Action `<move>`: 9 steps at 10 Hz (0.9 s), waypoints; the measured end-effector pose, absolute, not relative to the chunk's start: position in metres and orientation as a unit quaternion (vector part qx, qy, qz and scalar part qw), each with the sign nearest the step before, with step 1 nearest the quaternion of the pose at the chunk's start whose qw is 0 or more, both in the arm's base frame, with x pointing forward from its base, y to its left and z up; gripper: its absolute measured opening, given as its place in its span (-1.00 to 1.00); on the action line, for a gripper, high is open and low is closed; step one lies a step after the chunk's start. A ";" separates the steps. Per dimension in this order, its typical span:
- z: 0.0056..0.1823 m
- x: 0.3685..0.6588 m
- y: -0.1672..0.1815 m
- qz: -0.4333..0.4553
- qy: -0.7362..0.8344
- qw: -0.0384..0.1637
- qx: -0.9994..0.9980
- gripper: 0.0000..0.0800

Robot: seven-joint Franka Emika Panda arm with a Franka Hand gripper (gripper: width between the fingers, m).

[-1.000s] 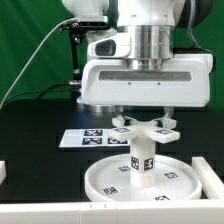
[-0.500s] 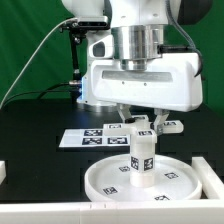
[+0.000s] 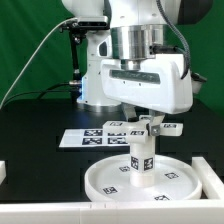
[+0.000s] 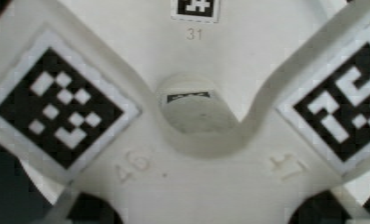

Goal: Assemble round table

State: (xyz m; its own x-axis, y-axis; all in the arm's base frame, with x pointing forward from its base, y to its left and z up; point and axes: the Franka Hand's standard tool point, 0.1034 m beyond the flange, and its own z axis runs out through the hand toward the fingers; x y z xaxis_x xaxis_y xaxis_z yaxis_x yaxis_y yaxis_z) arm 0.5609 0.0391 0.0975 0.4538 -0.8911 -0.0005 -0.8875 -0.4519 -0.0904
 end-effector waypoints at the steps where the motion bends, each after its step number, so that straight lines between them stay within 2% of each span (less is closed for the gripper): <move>1: 0.097 0.561 0.039 -0.024 0.512 0.039 -0.858 0.11; 2: 0.100 0.561 0.040 -0.023 0.491 0.038 -0.870 0.40; 3: 0.108 0.562 0.042 -0.024 0.458 0.041 -0.888 0.55; 6: 0.129 0.568 0.040 -0.036 0.244 0.043 -0.968 0.62; 7: 0.129 0.569 0.041 -0.040 0.159 0.039 -0.986 0.62; 9: 0.123 0.565 0.051 -0.046 0.088 0.032 -0.994 0.62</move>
Offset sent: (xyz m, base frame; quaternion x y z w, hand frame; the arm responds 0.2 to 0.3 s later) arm -0.0006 -0.0029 0.0325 0.0279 -0.0052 -0.3330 0.9425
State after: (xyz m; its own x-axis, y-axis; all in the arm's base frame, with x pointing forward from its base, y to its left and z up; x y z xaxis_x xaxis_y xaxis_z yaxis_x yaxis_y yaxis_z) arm 0.5645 0.0513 0.1233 0.9801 -0.1789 0.0865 -0.1729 -0.9823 -0.0726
